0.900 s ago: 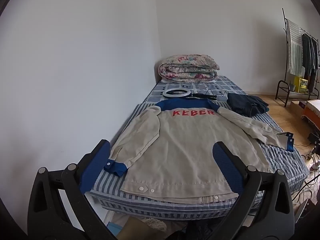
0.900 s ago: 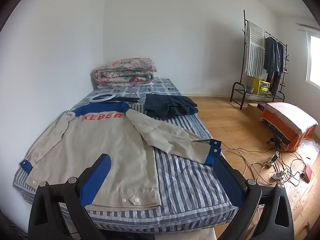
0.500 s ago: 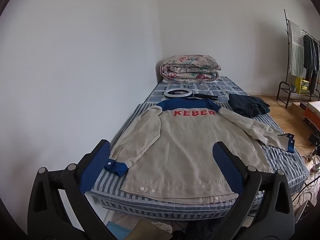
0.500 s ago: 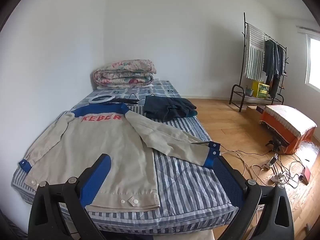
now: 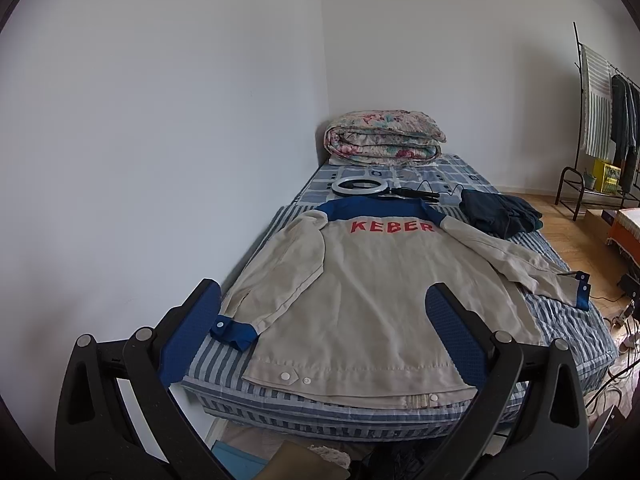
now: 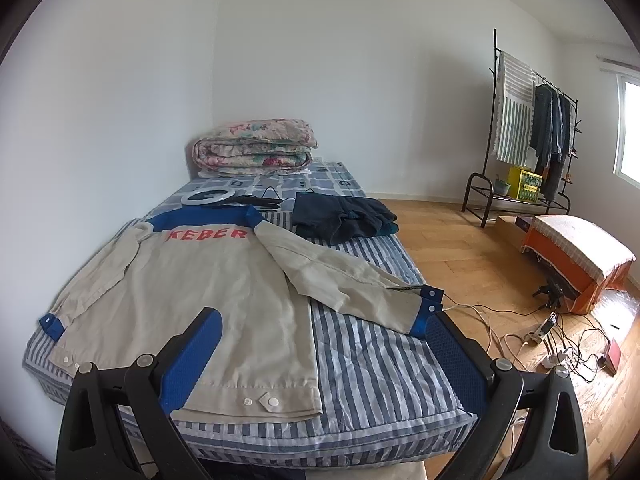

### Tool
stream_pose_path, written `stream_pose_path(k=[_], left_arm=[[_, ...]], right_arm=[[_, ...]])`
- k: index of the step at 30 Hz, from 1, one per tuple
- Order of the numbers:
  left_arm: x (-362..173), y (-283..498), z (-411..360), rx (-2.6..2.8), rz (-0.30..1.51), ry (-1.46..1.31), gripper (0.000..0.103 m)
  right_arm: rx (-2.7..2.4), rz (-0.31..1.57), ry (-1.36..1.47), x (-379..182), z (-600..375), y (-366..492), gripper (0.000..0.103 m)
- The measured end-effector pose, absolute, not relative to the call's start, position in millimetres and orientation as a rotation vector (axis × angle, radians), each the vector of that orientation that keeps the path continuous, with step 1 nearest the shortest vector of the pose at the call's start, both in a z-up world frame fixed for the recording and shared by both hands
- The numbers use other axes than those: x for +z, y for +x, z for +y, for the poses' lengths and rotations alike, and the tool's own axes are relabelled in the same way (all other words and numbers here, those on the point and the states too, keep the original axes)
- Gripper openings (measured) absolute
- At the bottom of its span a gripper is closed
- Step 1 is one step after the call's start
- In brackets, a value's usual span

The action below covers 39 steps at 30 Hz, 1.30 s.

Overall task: Fold large clothes
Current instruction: 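Move both grippers open toward the beige jacket's hem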

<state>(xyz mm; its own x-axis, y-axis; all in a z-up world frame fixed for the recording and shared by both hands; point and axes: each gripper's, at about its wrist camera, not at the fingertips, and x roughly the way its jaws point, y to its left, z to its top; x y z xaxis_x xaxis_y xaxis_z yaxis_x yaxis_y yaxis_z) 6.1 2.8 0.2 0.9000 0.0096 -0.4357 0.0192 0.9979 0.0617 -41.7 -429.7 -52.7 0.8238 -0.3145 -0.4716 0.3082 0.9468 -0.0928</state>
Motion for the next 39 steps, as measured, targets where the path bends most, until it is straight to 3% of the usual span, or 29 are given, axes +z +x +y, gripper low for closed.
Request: stream_pose_path(k=[39], left_arm=[[-10.3, 16.9, 19.8, 0.026, 0.463, 0.059, 0.103]], right_arm=[[-0.322, 0.490, -0.033, -51.3, -418.6, -36.0, 0.103]])
